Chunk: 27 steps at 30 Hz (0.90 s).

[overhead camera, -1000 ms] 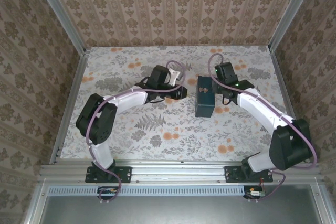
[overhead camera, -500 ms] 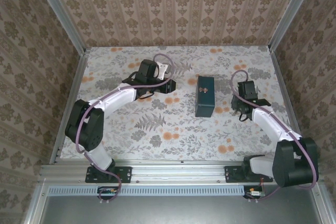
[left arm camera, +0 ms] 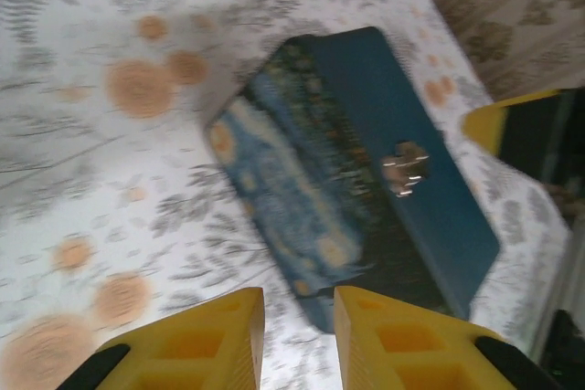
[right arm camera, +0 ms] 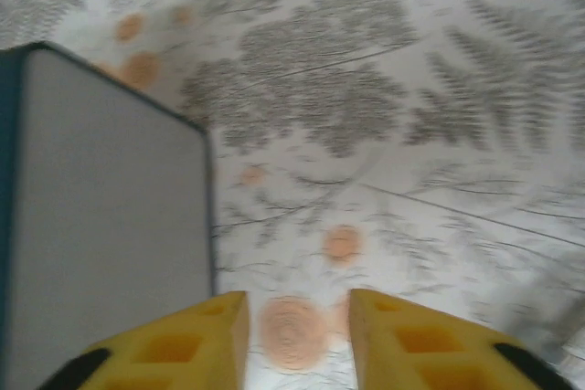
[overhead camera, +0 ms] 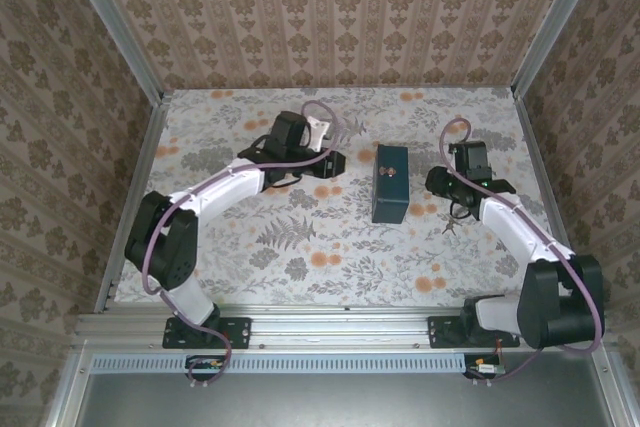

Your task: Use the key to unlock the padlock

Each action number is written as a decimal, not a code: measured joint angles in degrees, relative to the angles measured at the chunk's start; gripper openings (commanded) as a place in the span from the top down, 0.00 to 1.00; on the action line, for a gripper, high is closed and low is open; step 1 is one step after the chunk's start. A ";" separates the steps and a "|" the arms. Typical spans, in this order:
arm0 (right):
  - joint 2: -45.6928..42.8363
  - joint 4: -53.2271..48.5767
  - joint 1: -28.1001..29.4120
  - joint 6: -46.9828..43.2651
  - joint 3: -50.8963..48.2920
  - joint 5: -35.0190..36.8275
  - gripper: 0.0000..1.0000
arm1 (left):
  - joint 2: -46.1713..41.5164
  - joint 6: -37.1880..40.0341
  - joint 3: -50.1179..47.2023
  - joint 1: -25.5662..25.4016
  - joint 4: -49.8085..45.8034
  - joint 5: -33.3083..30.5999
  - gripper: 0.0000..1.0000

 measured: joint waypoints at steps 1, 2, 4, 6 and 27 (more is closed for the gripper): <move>1.09 1.22 0.61 0.79 -0.13 -1.44 0.76 | 0.92 -1.14 0.26 -0.87 1.29 0.87 0.74; 2.05 2.32 1.09 1.42 -0.42 -2.51 0.77 | 1.86 -2.19 0.44 -1.62 2.38 1.51 0.74; 4.24 4.13 2.25 2.91 -1.07 -4.72 0.77 | 4.07 -4.79 0.46 -3.19 4.81 2.99 0.74; 6.16 5.97 3.41 4.26 -1.70 -6.43 0.78 | 5.97 -7.67 0.11 -3.96 7.85 4.46 0.75; 33.75 15.72 22.69 12.55 14.97 -8.35 0.70 | -4.31 -10.36 -8.37 -0.09 9.73 0.61 0.80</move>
